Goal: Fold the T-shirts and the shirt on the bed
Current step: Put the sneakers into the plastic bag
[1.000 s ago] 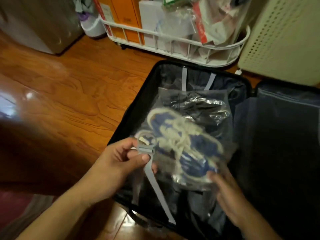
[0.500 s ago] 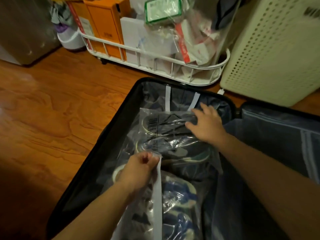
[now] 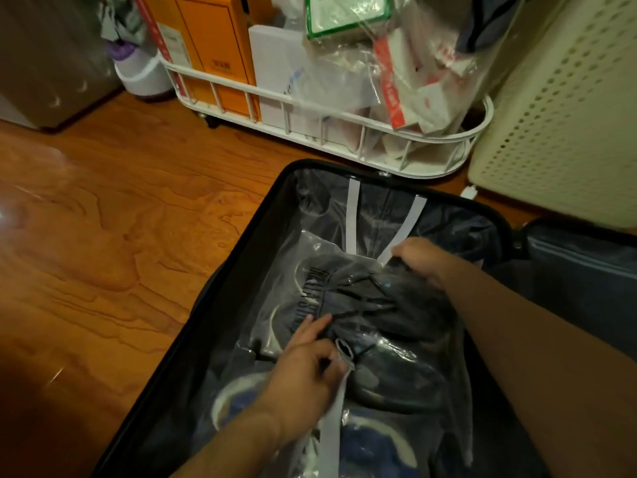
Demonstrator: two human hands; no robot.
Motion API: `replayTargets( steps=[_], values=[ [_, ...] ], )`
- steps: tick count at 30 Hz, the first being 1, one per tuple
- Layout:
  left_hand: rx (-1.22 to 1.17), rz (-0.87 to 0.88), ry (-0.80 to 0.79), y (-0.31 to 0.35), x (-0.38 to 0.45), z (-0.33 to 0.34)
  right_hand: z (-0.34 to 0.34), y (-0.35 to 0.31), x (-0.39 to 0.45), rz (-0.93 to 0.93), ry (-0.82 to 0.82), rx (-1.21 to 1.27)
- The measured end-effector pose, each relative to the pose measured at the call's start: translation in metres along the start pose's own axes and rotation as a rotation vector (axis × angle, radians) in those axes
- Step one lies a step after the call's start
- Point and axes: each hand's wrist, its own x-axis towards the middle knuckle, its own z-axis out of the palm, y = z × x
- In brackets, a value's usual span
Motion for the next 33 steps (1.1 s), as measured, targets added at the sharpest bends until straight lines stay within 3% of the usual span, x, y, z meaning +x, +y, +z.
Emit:
replayTargets(
  steps=[2, 6, 8, 12, 15, 17, 19, 21, 23, 24, 26, 29, 31, 33],
  values=[
    [-0.103, -0.063, -0.043, -0.001, 0.01, -0.001, 0.007, -0.002, 0.008, 0.066, -0.009, 0.265],
    [-0.351, -0.158, -0.026, 0.0, 0.01, -0.008, 0.023, -0.008, 0.011, 0.033, -0.103, 0.255],
    [-0.437, -0.221, -0.029, 0.006, 0.003, -0.009, 0.024, -0.001, 0.019, 0.061, -0.051, 0.38],
    [-0.777, -0.364, 0.046, 0.018, -0.009, -0.009, 0.022, -0.004, 0.017, -0.014, 0.053, 0.974],
    [-0.905, -0.4, 0.088, 0.027, -0.013, -0.011, 0.017, -0.011, 0.0, -0.012, -0.153, 1.506],
    [-0.932, -0.403, 0.084, 0.033, -0.018, -0.012, 0.009, -0.022, -0.027, -0.03, -0.316, 1.422],
    [-0.954, -0.412, 0.097, 0.04, -0.025, -0.014, -0.001, -0.038, -0.06, -0.224, -0.383, 1.068],
    [-0.973, -0.411, 0.129, 0.048, -0.032, -0.017, -0.014, -0.056, -0.091, -0.475, -0.275, 0.923],
    [-0.971, -0.411, 0.172, 0.056, -0.039, -0.02, -0.019, -0.063, -0.117, -0.555, -0.161, 1.06],
    [-0.965, -0.417, 0.192, 0.06, -0.043, -0.02, -0.019, -0.06, -0.124, -0.503, -0.113, 1.21],
    [-0.937, -0.439, 0.232, 0.069, -0.049, -0.02, -0.011, -0.04, -0.119, -0.193, 0.004, 1.511],
    [-0.908, -0.478, 0.26, 0.081, -0.054, -0.018, 0.008, -0.01, -0.106, 0.225, 0.146, 1.598],
    [-0.858, -0.511, 0.236, 0.086, -0.056, -0.019, 0.017, -0.001, -0.108, 0.249, 0.086, 1.453],
    [-0.815, -0.531, 0.202, 0.088, -0.058, -0.021, 0.025, 0.001, -0.117, 0.144, -0.079, 1.34]
  ],
)
